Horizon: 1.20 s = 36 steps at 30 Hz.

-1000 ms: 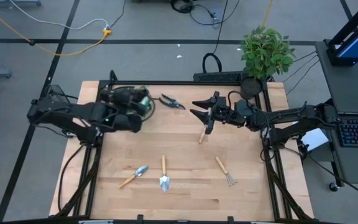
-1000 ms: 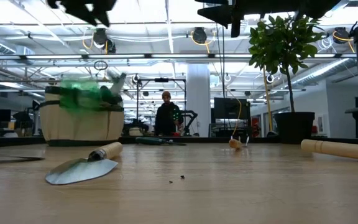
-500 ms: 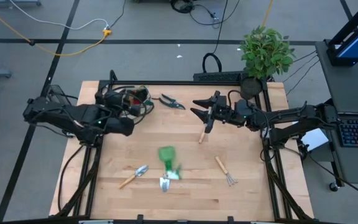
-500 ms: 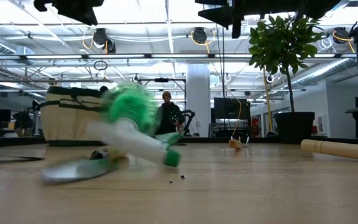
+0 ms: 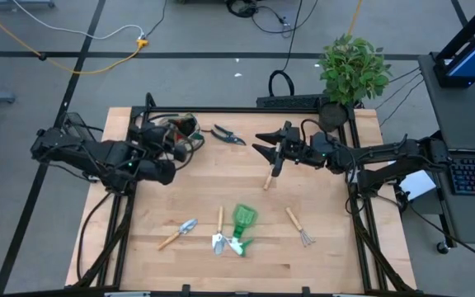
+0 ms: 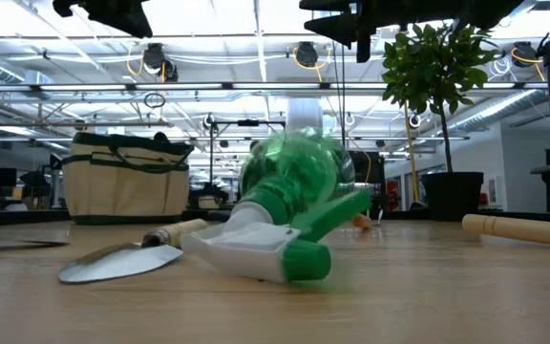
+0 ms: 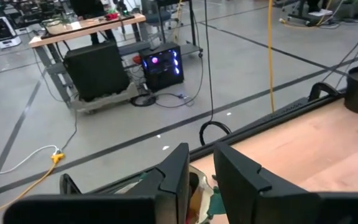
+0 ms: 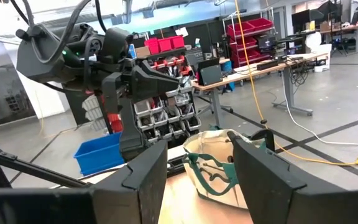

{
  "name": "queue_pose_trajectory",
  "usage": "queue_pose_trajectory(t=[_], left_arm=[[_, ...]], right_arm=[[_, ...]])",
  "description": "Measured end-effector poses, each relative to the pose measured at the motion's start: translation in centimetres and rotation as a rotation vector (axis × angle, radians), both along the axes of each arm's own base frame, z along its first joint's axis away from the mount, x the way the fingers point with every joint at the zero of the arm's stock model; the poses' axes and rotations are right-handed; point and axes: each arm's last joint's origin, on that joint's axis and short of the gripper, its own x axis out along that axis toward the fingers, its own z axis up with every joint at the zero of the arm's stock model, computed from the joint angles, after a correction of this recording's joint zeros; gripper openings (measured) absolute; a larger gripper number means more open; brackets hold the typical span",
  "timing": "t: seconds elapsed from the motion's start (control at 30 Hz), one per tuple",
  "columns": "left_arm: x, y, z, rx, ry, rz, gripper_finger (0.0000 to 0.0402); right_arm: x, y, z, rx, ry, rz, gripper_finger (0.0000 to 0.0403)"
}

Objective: Pick & Place Garden tools in Gardening bag
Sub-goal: Put the green spray bottle into the gardening bag

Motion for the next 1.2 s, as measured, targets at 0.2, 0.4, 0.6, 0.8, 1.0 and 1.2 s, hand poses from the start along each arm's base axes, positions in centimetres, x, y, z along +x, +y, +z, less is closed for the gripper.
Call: queue_pose_trajectory(t=[0.2, 0.4, 0.6, 0.8, 1.0, 1.2], left_arm=[[-0.01, -0.24, -0.01, -0.001, 0.001, -0.014, 0.0077], [-0.03, -0.23, -0.02, 0.002, 0.009, -0.016, 0.0077], [-0.04, -0.23, -0.03, 0.003, 0.013, -0.016, 0.0077], [-0.04, -0.22, -0.03, 0.003, 0.013, -0.016, 0.0077], [-0.04, -0.22, -0.03, 0.000, 0.008, -0.014, 0.0077], [-0.04, -0.22, -0.03, -0.001, 0.009, -0.015, 0.0077]], right_arm=[[0.00, 0.00, -0.04, 0.000, 0.004, 0.001, 0.0180], [0.01, 0.00, -0.08, 0.000, 0.008, 0.001, 0.0180], [0.03, 0.02, -0.22, 0.001, 0.024, 0.009, 0.0180], [0.05, 0.09, -0.28, 0.000, 0.029, 0.028, 0.0180], [0.05, 0.09, -0.28, 0.000, 0.029, 0.028, 0.0180], [0.05, 0.09, -0.27, -0.001, 0.029, 0.028, 0.0180]])
